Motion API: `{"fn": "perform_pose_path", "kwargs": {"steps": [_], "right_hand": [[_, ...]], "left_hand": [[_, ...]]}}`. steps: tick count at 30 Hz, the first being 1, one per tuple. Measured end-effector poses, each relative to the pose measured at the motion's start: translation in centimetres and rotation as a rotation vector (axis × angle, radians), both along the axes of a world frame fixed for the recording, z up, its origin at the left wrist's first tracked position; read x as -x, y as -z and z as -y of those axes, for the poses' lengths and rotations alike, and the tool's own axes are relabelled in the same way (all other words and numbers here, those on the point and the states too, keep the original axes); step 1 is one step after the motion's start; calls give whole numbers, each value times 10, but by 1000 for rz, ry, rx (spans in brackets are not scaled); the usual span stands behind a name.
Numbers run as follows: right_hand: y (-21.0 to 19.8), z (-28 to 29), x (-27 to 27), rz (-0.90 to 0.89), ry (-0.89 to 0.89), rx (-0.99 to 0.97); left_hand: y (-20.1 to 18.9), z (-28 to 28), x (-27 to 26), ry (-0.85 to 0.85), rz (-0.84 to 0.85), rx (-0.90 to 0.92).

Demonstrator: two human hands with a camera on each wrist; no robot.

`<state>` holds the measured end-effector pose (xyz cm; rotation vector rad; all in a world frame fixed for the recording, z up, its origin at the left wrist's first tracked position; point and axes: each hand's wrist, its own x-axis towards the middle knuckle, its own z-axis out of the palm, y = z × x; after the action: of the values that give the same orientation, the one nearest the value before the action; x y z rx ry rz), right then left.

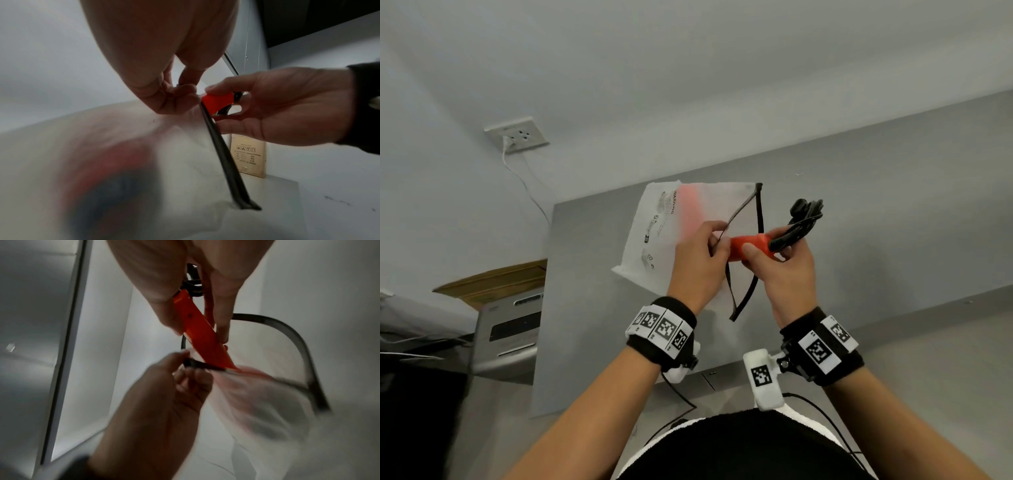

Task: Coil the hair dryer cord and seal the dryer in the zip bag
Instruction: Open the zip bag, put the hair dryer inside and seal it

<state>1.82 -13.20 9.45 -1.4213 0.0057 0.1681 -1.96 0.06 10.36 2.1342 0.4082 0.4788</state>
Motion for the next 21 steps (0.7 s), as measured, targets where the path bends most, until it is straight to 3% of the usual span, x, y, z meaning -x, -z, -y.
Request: {"fn": "perform_pose_path", "kwargs": {"steps": [9, 16, 21], "right_hand": [[-1, 6, 12, 319, -348, 267], [4, 5, -1, 269, -536, 427], [13, 0, -7, 106, -608, 399]], "left_hand": [[-16, -14, -19, -78, 23, 63], [-12, -2, -7, -98, 87, 111], [-16, 12, 2, -68, 139, 135]]}}
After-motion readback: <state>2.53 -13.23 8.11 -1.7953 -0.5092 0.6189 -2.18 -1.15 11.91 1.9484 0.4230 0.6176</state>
